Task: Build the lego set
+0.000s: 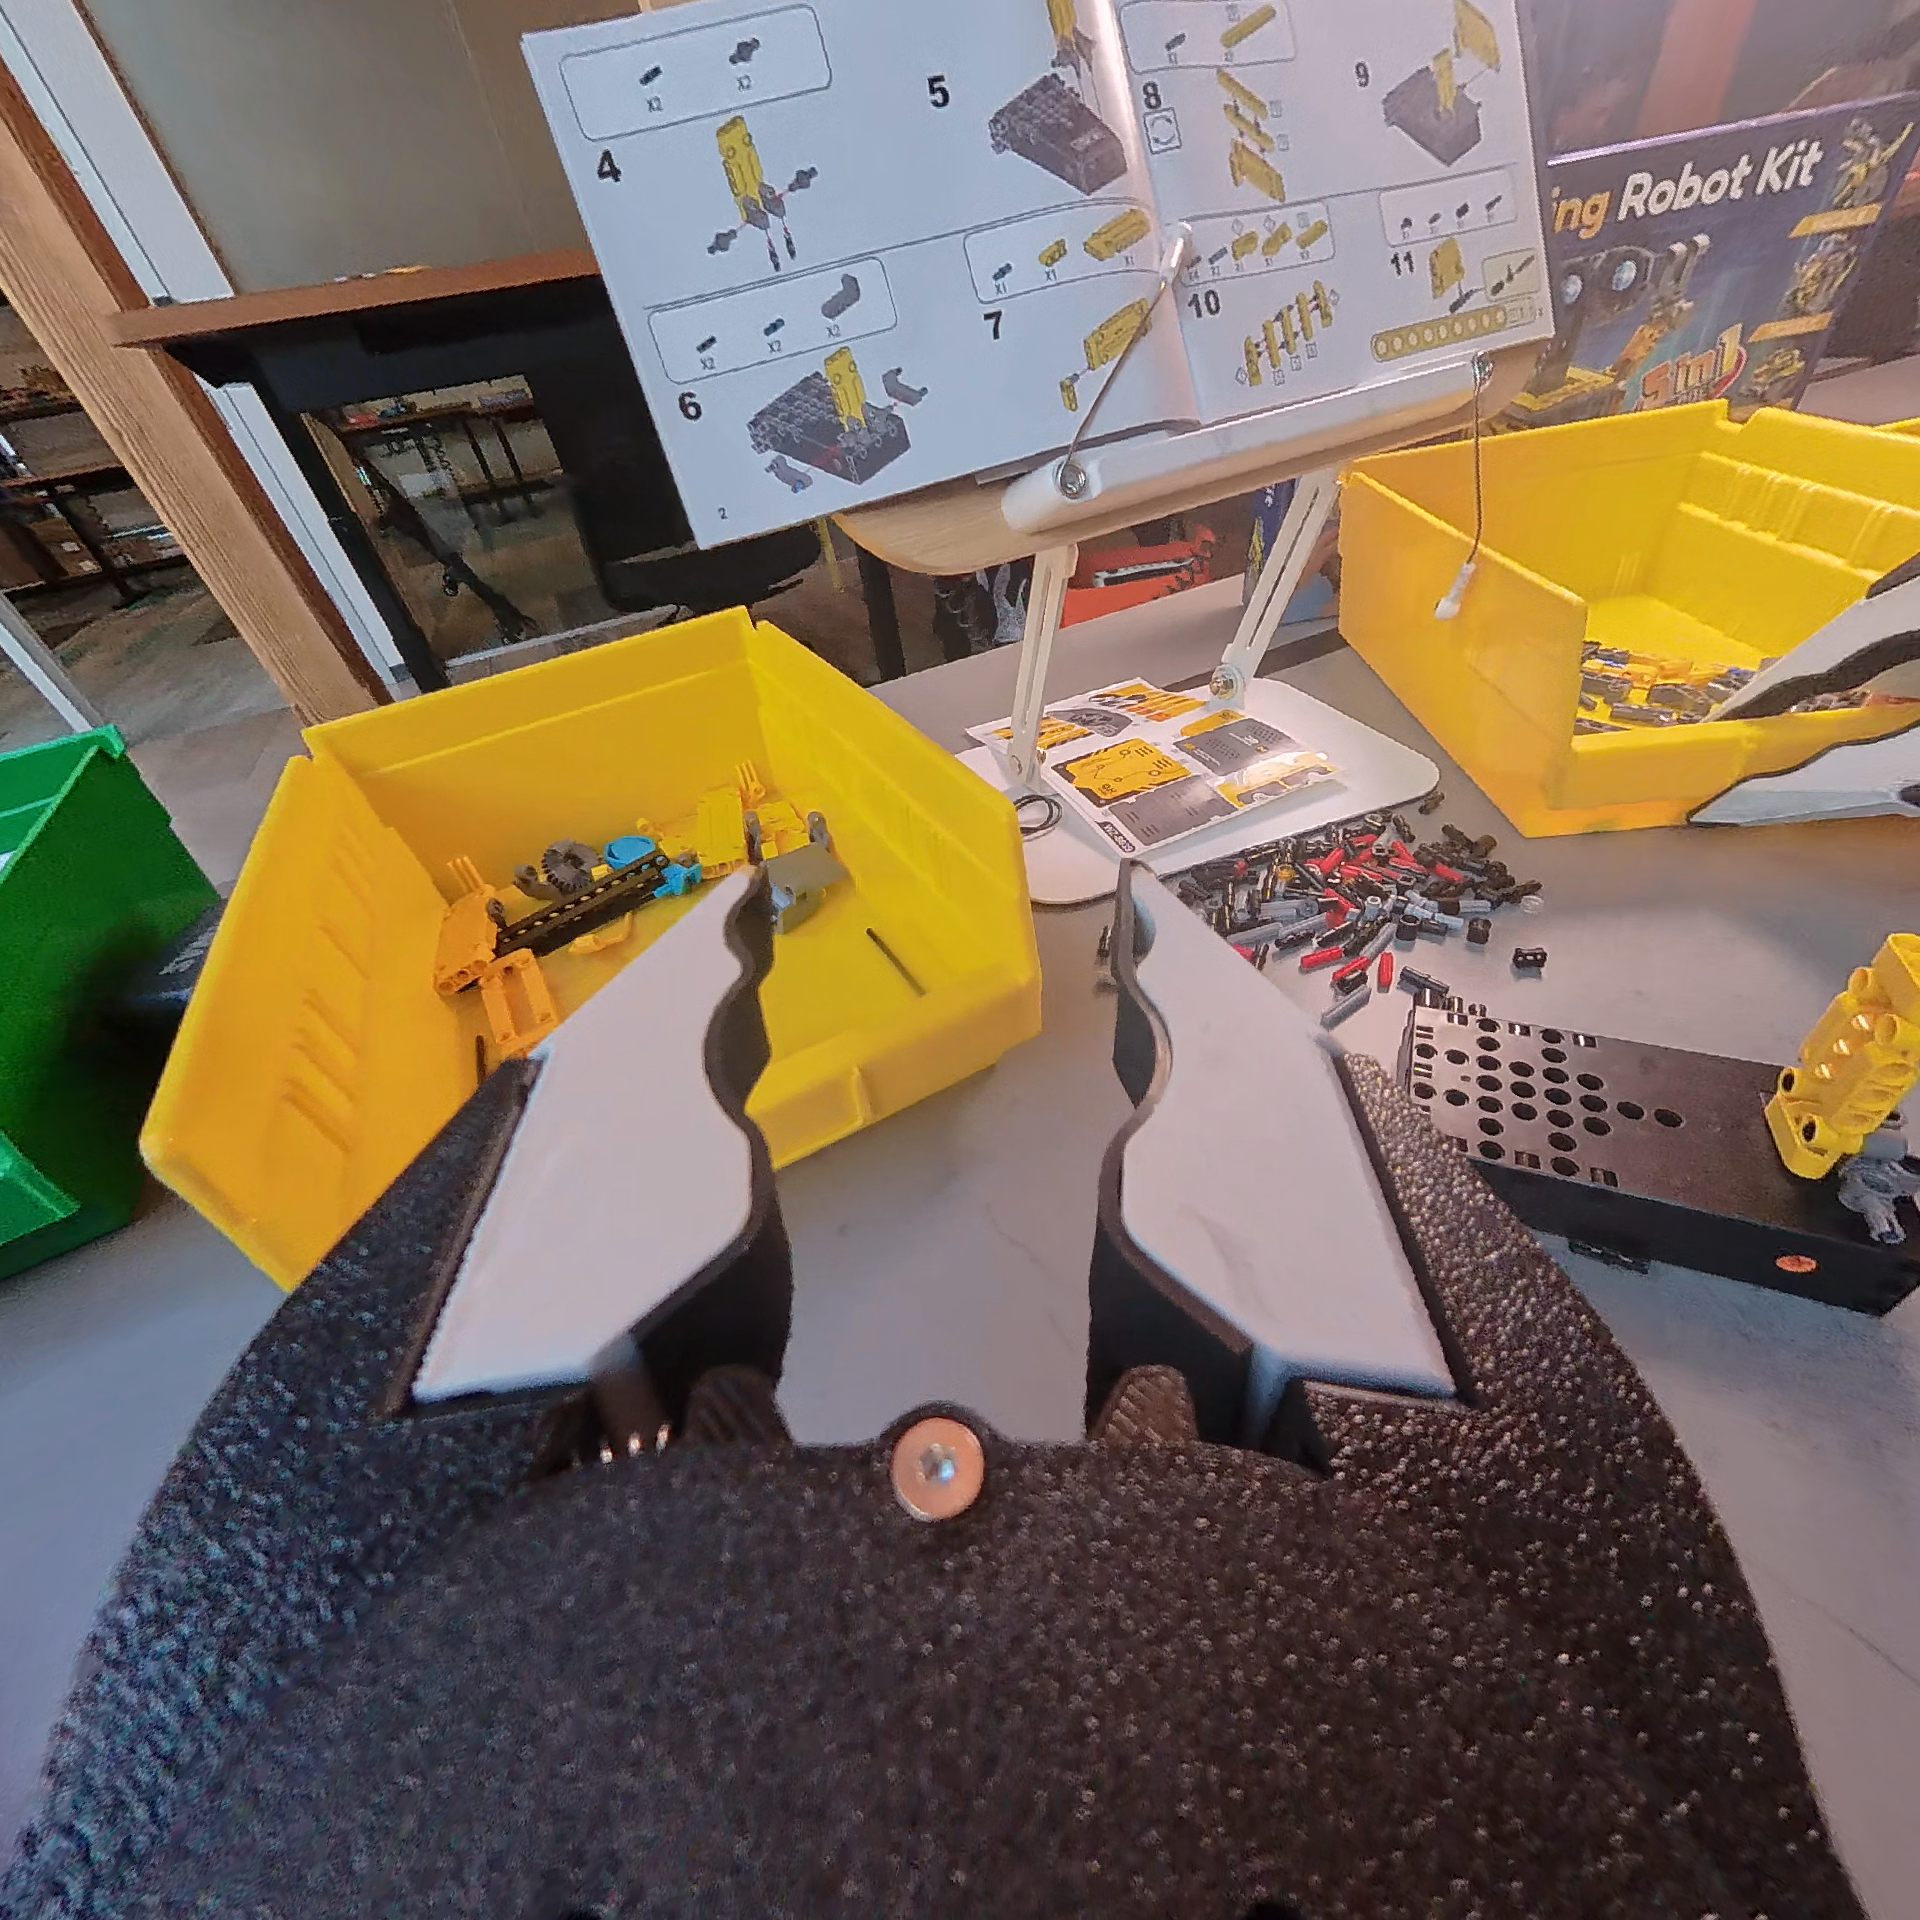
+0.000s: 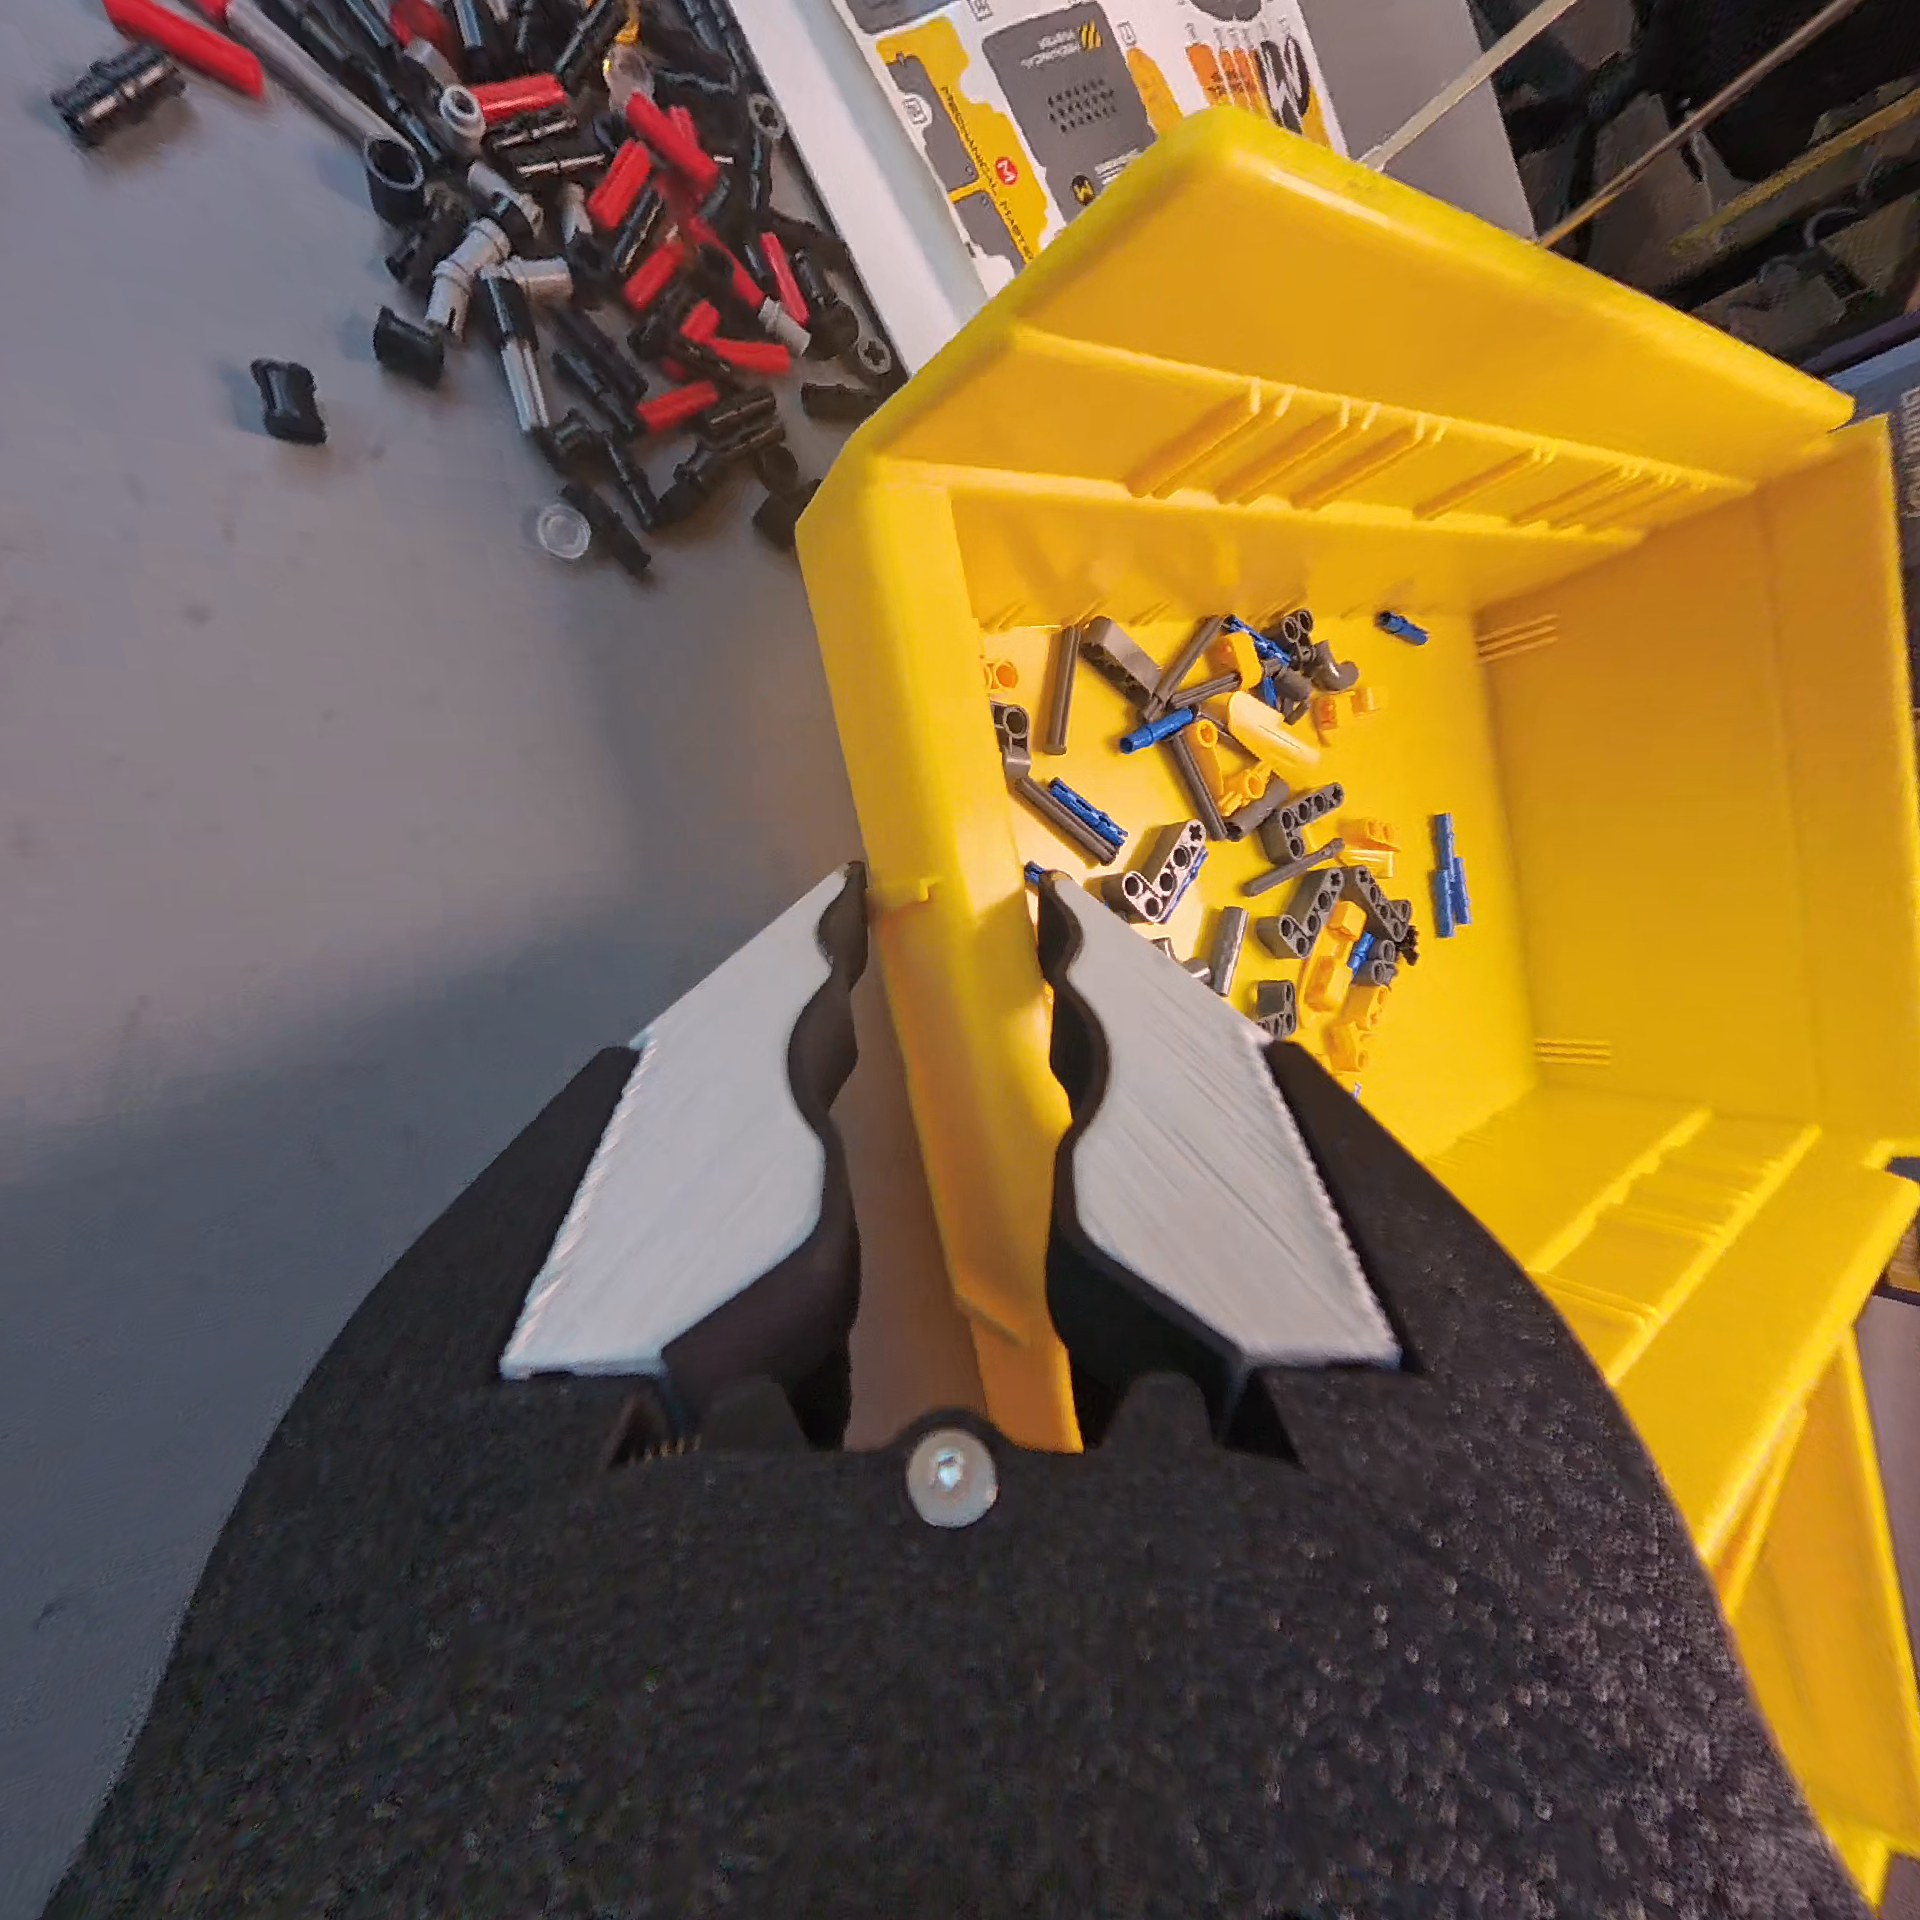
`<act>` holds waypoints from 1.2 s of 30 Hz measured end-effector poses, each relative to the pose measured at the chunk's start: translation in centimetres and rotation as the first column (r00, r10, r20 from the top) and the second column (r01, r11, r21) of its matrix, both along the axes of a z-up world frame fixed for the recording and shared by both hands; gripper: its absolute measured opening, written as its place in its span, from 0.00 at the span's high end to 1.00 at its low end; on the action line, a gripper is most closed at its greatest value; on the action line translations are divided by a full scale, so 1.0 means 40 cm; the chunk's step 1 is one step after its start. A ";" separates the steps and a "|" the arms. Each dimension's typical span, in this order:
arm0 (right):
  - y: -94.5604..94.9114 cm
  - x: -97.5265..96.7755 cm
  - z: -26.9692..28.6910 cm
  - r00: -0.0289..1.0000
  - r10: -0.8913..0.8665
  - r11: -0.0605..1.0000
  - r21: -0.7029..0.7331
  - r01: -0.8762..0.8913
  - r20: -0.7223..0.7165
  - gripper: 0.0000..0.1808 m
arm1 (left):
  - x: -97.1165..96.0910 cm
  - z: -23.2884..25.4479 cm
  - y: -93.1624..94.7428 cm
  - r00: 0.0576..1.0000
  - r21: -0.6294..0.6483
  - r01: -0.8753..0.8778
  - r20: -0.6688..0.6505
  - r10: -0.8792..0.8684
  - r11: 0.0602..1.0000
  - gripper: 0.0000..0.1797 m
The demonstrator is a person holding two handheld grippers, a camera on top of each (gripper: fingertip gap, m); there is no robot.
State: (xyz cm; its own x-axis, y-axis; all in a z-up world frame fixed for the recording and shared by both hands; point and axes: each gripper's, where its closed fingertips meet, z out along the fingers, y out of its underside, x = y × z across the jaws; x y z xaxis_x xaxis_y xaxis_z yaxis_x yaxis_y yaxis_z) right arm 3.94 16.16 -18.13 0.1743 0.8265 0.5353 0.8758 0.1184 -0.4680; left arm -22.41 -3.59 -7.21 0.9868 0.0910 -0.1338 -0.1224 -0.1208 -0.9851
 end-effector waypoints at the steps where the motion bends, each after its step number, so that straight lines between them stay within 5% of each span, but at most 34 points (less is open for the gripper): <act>1: -0.011 0.003 0.000 1.000 0.008 1.000 -0.006 -0.008 0.004 0.83 | 0.002 -0.004 0.002 1.000 -0.006 0.002 -0.003 -0.002 1.000 0.64; 20: -0.241 0.060 -0.002 0.992 0.122 0.990 -0.073 -0.122 -0.001 0.83 | 0.054 -0.081 0.038 0.997 -0.110 0.081 -0.002 -0.082 0.991 0.65; 25: -0.251 0.039 0.132 0.952 0.100 0.971 -0.180 -0.157 -0.288 0.70 | 0.063 -0.090 0.039 0.995 -0.127 0.094 -0.003 -0.095 0.987 0.65; 29: -0.205 0.077 0.326 0.889 0.125 0.965 -0.155 -0.213 -0.441 0.74 | 0.078 -0.103 0.045 0.993 -0.150 0.117 -0.006 -0.119 0.982 0.65; 33: -0.082 0.123 0.400 0.909 0.251 0.959 -0.041 -0.280 -0.333 0.82 | 0.093 -0.116 0.050 0.990 -0.170 0.136 -0.013 -0.141 0.976 0.66; 36: -0.025 0.142 0.320 0.910 0.394 0.906 -0.111 -0.409 -0.131 0.84 | 0.099 -0.128 0.053 0.989 -0.187 0.142 -0.012 -0.147 0.972 0.66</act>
